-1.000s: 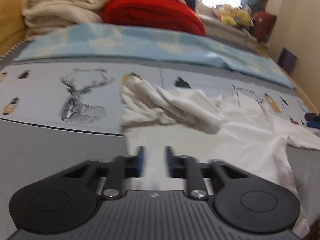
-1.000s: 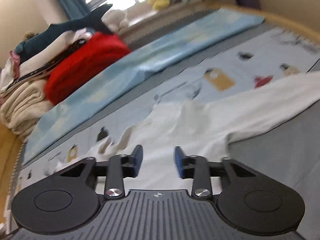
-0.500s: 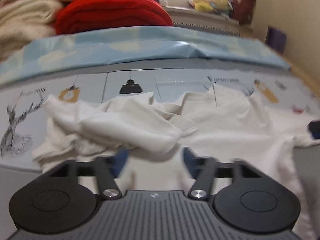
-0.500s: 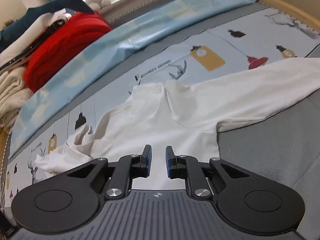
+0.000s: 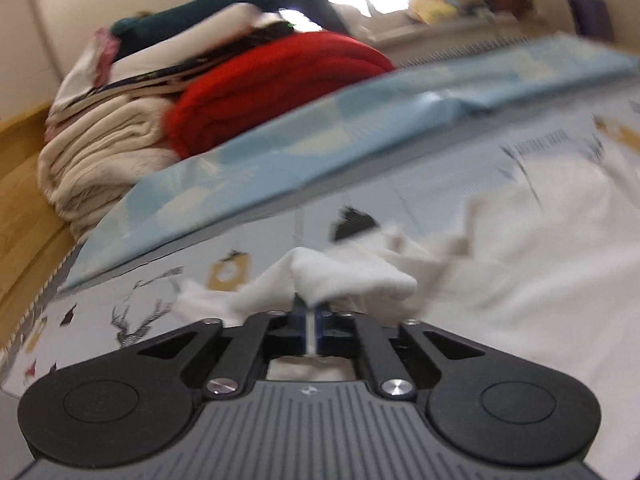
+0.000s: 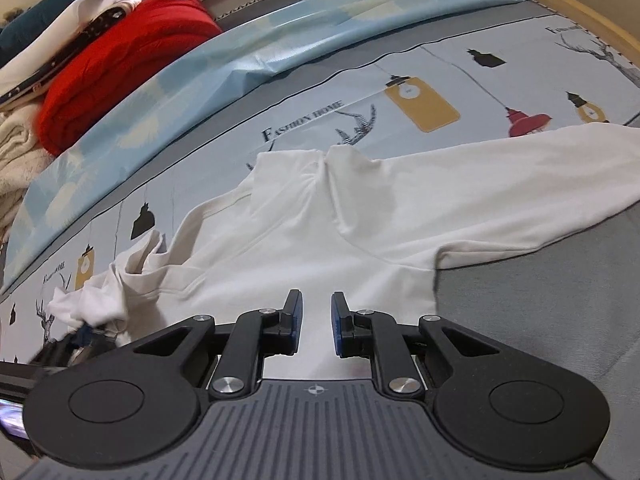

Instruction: Fold small clothes

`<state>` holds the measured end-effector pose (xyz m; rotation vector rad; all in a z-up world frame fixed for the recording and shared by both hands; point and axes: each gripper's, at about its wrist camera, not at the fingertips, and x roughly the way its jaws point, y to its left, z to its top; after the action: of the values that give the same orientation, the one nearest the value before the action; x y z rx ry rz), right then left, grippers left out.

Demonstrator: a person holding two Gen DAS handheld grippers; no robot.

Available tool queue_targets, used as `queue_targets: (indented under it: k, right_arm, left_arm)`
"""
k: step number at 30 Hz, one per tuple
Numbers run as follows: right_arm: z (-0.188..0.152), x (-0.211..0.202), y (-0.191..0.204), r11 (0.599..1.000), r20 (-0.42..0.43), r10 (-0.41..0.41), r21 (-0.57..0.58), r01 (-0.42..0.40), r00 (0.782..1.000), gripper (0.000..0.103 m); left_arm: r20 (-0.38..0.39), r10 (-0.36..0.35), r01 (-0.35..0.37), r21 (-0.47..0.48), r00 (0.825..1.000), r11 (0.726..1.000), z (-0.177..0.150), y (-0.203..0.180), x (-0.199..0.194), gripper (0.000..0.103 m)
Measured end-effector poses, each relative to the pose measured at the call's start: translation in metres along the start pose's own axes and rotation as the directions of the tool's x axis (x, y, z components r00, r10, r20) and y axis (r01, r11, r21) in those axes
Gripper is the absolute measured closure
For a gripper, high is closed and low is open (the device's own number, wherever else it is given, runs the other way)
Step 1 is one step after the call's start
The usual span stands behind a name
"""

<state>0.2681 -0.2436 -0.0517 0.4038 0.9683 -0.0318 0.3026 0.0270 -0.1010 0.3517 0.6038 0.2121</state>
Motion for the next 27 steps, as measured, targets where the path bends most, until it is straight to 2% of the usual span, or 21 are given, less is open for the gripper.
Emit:
queue_targets:
  k: [3, 6, 8, 11, 13, 15, 16, 17, 18, 19, 20, 21, 22, 24, 25, 27]
  right_arm:
    - [-0.003, 0.005, 0.014, 1.000, -0.010, 0.005, -0.026, -0.006, 1.000, 0.087]
    - [-0.008, 0.010, 0.029, 0.999, -0.033, 0.020, -0.042, -0.022, 0.999, 0.087]
    - [-0.012, 0.012, 0.039, 0.998, -0.044, 0.034, -0.056, -0.036, 0.998, 0.087]
    - [-0.017, 0.014, 0.056, 0.995, -0.055, 0.039, -0.090, -0.044, 0.998, 0.087]
    - [-0.021, 0.017, 0.066, 0.993, -0.064, 0.041, -0.110, -0.047, 0.997, 0.087]
    - [-0.024, 0.019, 0.074, 0.991, -0.076, 0.042, -0.125, -0.052, 0.996, 0.087]
    - [-0.026, 0.020, 0.078, 0.990, -0.081, 0.043, -0.132, -0.054, 0.996, 0.087]
    - [-0.027, 0.021, 0.081, 0.989, -0.085, 0.044, -0.140, -0.055, 0.995, 0.087]
    - [-0.028, 0.022, 0.084, 0.987, -0.087, 0.043, -0.148, -0.056, 0.995, 0.087]
    - [-0.029, 0.022, 0.086, 0.986, -0.088, 0.040, -0.160, -0.054, 0.995, 0.087]
    - [-0.030, 0.023, 0.088, 0.984, -0.090, 0.035, -0.170, -0.050, 0.995, 0.087]
    - [-0.031, 0.025, 0.090, 0.983, -0.093, 0.030, -0.178, -0.047, 0.995, 0.087]
    - [-0.031, 0.026, 0.091, 0.982, -0.097, 0.027, -0.182, -0.045, 0.995, 0.086]
    - [-0.032, 0.031, 0.092, 0.982, -0.108, 0.023, -0.182, -0.042, 0.994, 0.082]
    - [-0.033, 0.034, 0.092, 0.983, -0.112, 0.017, -0.180, -0.038, 0.994, 0.080]
    - [-0.035, 0.038, 0.092, 0.984, -0.122, 0.006, -0.177, -0.028, 0.993, 0.080]
  left_arm:
    - [-0.013, -0.021, 0.019, -0.147, 1.000, 0.989, 0.006, 0.057, 0.001, 0.101]
    - [-0.045, -0.014, -0.001, -0.314, 0.999, 0.949, 0.002, 0.125, 0.007, 0.103]
    - [-0.080, 0.002, -0.036, -0.418, 0.997, 0.908, -0.008, 0.177, 0.014, 0.103]
    - [-0.152, 0.028, -0.110, -0.558, 0.988, 0.823, -0.034, 0.254, 0.026, 0.103]
    - [-0.207, 0.059, -0.180, -0.633, 0.976, 0.753, -0.059, 0.305, 0.032, 0.103]
    - [-0.262, 0.086, -0.250, -0.701, 0.961, 0.668, -0.089, 0.354, 0.032, 0.103]
    - [-0.277, 0.076, -0.263, -0.741, 0.958, 0.618, -0.103, 0.373, 0.032, 0.103]
    - [-0.266, 0.024, -0.232, -0.789, 0.964, 0.569, -0.115, 0.388, 0.032, 0.103]
    - [-0.229, -0.064, -0.162, -0.833, 0.971, 0.528, -0.124, 0.396, 0.034, 0.103]
    - [-0.190, -0.148, -0.094, -0.863, 0.971, 0.497, -0.128, 0.397, 0.034, 0.102]
    - [-0.138, -0.251, -0.008, -0.889, 0.958, 0.458, -0.130, 0.393, 0.037, 0.102]
    - [-0.097, -0.333, 0.061, -0.900, 0.938, 0.431, -0.129, 0.385, 0.040, 0.098]
    - [-0.058, -0.422, 0.134, -0.902, 0.905, 0.411, -0.124, 0.373, 0.045, 0.095]
    - [-0.016, -0.539, 0.236, -0.888, 0.842, 0.395, -0.114, 0.343, 0.051, 0.075]
    - [-0.012, -0.575, 0.260, -0.884, 0.818, 0.388, -0.110, 0.330, 0.053, 0.072]
    - [-0.013, -0.617, 0.267, -0.894, 0.787, 0.359, -0.107, 0.310, 0.058, 0.064]
